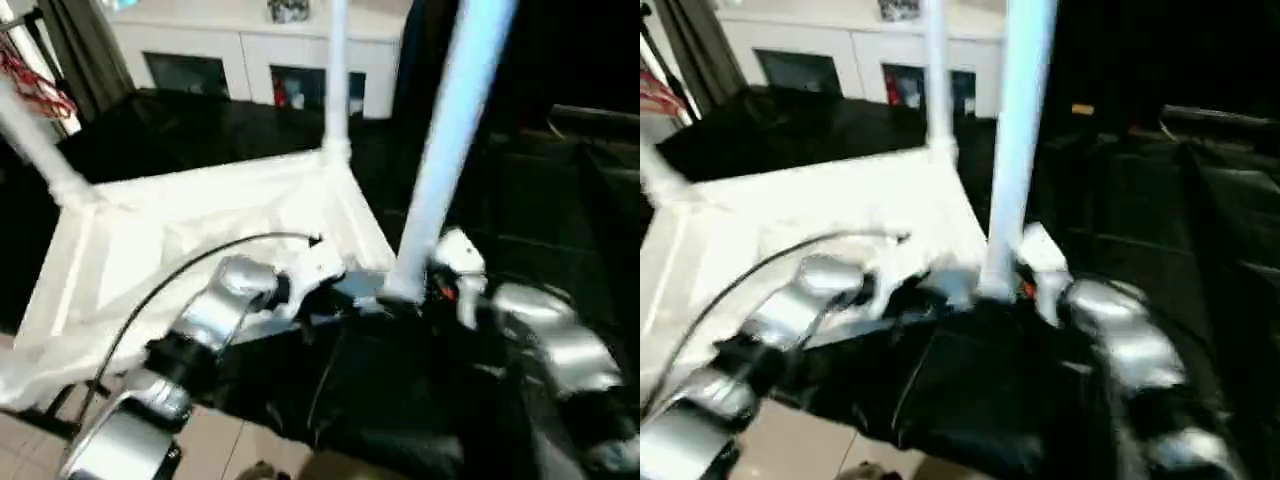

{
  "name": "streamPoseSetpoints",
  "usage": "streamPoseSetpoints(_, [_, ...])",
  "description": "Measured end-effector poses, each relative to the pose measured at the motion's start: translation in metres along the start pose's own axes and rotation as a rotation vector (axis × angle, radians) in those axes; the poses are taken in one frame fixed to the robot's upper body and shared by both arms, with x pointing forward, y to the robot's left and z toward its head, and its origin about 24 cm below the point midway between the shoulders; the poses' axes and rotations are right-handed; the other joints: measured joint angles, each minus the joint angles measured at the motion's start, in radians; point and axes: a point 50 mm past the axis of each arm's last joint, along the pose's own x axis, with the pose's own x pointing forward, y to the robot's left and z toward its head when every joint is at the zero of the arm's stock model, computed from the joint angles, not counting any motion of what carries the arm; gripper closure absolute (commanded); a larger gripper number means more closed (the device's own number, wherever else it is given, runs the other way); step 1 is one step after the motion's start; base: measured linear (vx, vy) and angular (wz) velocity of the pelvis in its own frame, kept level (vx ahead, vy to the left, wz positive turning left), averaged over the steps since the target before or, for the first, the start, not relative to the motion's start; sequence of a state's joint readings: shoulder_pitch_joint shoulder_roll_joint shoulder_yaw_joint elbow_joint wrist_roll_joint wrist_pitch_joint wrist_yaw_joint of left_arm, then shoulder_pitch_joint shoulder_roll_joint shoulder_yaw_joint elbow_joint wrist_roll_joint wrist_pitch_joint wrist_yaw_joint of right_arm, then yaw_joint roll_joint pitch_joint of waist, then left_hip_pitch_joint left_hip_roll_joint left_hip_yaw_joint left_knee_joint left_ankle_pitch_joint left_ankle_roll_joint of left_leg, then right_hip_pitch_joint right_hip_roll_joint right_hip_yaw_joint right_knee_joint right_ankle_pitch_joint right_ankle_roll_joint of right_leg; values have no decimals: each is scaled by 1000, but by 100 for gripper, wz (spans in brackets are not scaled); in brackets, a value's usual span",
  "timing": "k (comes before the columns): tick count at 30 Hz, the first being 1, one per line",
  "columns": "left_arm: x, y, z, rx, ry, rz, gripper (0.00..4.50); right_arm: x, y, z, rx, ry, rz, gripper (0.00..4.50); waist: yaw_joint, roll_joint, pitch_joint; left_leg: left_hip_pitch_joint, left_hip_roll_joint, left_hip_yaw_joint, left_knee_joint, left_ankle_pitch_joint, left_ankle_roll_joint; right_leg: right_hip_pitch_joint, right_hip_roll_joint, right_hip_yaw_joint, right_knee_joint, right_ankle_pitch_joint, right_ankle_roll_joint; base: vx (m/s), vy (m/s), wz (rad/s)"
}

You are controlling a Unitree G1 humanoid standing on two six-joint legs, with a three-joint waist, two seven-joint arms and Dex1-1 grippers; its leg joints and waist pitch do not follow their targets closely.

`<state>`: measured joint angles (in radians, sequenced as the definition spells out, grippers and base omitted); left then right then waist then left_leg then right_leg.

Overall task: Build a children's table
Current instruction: Rotate leg to tighten

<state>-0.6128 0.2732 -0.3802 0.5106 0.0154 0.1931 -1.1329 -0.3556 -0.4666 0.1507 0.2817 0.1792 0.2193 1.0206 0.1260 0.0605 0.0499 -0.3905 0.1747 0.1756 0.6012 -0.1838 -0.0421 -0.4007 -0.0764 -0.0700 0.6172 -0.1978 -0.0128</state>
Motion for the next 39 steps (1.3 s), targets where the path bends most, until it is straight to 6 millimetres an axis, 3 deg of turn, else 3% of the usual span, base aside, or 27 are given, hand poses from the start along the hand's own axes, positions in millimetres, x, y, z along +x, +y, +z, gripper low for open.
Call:
streamPoseSetpoints(5, [-6, -5, -3, 29, 17, -56, 450, -3, 5, 6, -35, 2, 94, 33, 7, 0, 0, 0, 0, 0, 0, 0, 0, 1, 0, 0, 0, 0, 0, 0, 0, 0])
streamPoseSetpoints(11, [-12, -7, -4, 34, 22, -90, 450, -5, 7, 4, -35, 31, 137, 90, 17, -1, 0, 0, 0, 0, 0, 0, 0, 0, 0, 0, 0, 0, 0, 0, 0, 0])
streamPoseSetpoints(23, [-14, -7, -6, 32, 30, -102, 450, -3, 11, 4, -32, 40, 154, 175, 18, -1, 0, -1, 0, 0, 1, 0, 0, 0, 0, 0, 0, 0, 0, 0, 0, 0])
streamPoseSetpoints(26, [-9, -5, -5, 19, 27, -61, 450, 1, 9, 0, 11, 20, 86, 178, 17, -1, 0, 0, 0, 0, 1, 0, 0, 0, 0, 0, 1, 0, 0, 0, 0, 0])
streamPoseSetpoints(33, [21, 22, 11, -82, 44, 245, 450, 37, -22, 1, 187, -71, -417, 180, -11, -2, 0, 3, -1, 0, 1, 2, -3, 2, 0, 1, 1, 6, 0, 0, 0, 0])
streamPoseSetpoints(38, [34, 26, 18, -124, 30, 323, 450, 51, -28, 5, 222, -94, -571, 180, -15, -1, -1, 3, -1, 0, 0, 2, -3, 2, 0, 1, -1, 6, 0, 0, 0, 0])
streamPoseSetpoints(39, [35, 26, 19, -124, 30, 331, 450, 53, -28, 5, 231, -102, -587, 145, -15, 0, -1, 3, -1, 0, 0, 2, -3, 2, 0, 1, -1, 6, 0, 0, 0, 0])
